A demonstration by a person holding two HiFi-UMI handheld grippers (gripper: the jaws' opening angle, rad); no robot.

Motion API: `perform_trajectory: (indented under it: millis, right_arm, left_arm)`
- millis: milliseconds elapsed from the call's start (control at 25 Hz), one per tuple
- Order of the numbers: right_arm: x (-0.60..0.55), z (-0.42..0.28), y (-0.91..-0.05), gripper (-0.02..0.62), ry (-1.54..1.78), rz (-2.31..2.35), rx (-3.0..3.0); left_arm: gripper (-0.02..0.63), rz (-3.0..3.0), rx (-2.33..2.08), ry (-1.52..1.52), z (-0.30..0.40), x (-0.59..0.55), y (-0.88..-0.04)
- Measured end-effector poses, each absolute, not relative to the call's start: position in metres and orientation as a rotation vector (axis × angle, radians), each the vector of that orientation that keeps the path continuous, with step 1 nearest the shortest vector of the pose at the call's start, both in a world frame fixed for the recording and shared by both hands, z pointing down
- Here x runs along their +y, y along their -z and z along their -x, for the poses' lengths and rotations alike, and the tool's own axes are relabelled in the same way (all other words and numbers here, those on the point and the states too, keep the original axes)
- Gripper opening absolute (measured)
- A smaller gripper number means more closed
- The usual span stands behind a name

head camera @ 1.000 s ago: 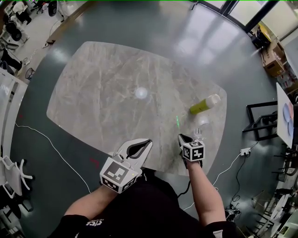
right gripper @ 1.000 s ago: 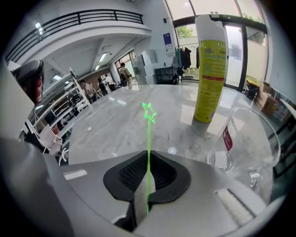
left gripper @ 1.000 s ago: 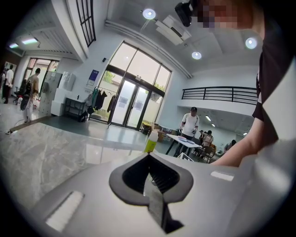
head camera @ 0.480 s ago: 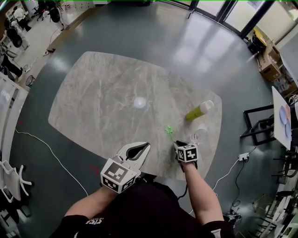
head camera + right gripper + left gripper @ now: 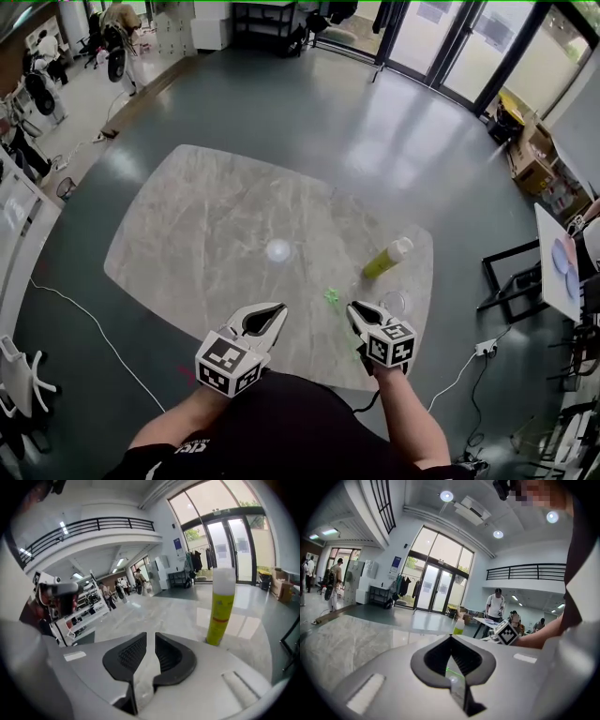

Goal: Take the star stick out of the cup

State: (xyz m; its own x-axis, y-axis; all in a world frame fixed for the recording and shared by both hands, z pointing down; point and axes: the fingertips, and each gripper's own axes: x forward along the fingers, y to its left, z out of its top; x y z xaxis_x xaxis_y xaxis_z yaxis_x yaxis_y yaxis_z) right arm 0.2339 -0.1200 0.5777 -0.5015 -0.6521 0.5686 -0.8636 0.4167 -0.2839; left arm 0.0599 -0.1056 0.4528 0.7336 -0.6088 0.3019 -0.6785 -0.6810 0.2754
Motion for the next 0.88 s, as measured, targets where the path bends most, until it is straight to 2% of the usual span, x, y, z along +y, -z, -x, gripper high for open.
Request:
perform_trajectory:
  millis: [160, 320, 640, 880]
  right_arm:
    - [-0.121, -0.223, -0.502, 0.061, -0.714, -1.322, -2.497]
    - [-0.114, -0.205, -0.437, 0.015, -0.624, -1.277, -2.620]
    - [-0.096, -0.177, -0.338, 0.014, -0.475, -1.236, -2.854]
    - [-0.090, -0.165, -0.296, 0.014, -0.351, -1.242, -2.981]
  left_arm:
    - [0.002, -2.576, -1.018, -0.259, -0.057, -0.116, -0.439]
    - [0.002, -2.616, -1.019, -0.229, -0.059, -0.123, -0.409]
    - [0.002, -2.703, -0.923, -0.013, -0.067, -0.125, -0.324]
    - [0.003, -2.849, -1.056, -0.117, -0.057, -0.131, -0.303]
